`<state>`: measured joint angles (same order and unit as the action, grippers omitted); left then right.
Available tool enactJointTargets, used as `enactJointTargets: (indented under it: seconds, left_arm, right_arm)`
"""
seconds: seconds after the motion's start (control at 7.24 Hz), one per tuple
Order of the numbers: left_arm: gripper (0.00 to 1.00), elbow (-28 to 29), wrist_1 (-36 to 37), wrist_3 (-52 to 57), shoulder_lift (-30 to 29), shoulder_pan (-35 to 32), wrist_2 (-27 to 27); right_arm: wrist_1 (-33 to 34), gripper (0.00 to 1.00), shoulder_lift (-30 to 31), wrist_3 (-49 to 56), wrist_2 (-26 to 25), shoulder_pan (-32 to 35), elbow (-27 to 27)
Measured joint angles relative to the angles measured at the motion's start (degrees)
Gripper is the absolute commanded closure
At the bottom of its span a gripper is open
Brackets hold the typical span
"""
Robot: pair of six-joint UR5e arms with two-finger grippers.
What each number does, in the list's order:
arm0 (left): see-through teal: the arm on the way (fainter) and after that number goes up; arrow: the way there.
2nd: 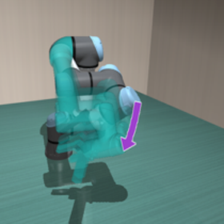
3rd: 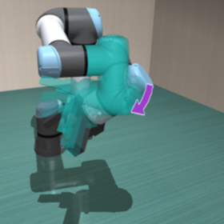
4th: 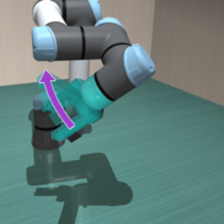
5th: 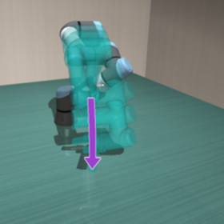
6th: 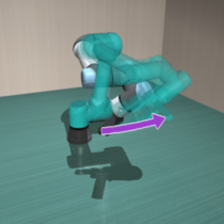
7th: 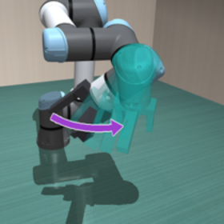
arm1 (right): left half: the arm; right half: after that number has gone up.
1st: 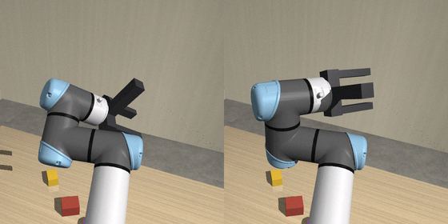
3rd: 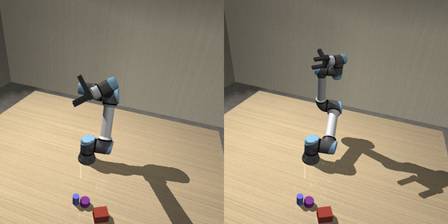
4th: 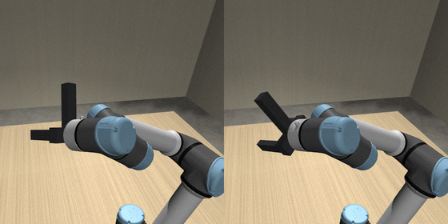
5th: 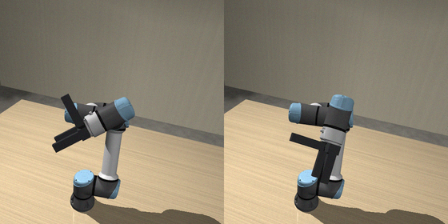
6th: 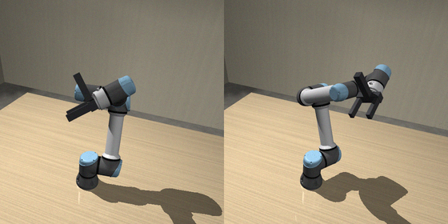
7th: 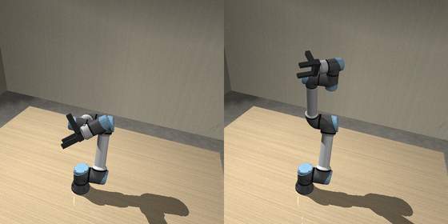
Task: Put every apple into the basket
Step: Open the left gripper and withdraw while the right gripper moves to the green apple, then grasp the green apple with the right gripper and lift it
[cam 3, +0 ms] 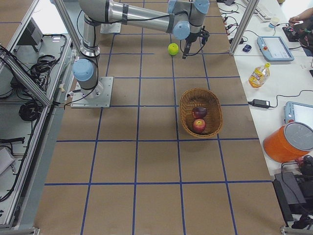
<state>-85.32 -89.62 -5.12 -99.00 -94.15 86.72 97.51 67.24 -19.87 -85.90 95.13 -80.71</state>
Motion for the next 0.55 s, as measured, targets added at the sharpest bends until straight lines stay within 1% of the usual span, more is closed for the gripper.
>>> enactJointTargets:
  seconds: [0.14, 0.28, 0.55]
  left_arm:
    - [0.00, -0.31, -3.02, 5.70, 2.76, 3.51, 0.92]
    - [0.00, -1.18, -4.36, 9.57, 4.82, 6.01, 1.88]
    - [0.00, -2.78, -4.04, 11.63, 7.39, 7.47, 2.29]
  right_arm:
    - [1.91, 0.00, -1.40, -3.69, 0.49, 3.56, -0.08]
    - [4.12, 0.00, -3.16, -7.22, 0.71, 6.85, -0.08]
    - [9.38, 0.00, -7.07, -12.40, 0.81, 12.15, -0.04]
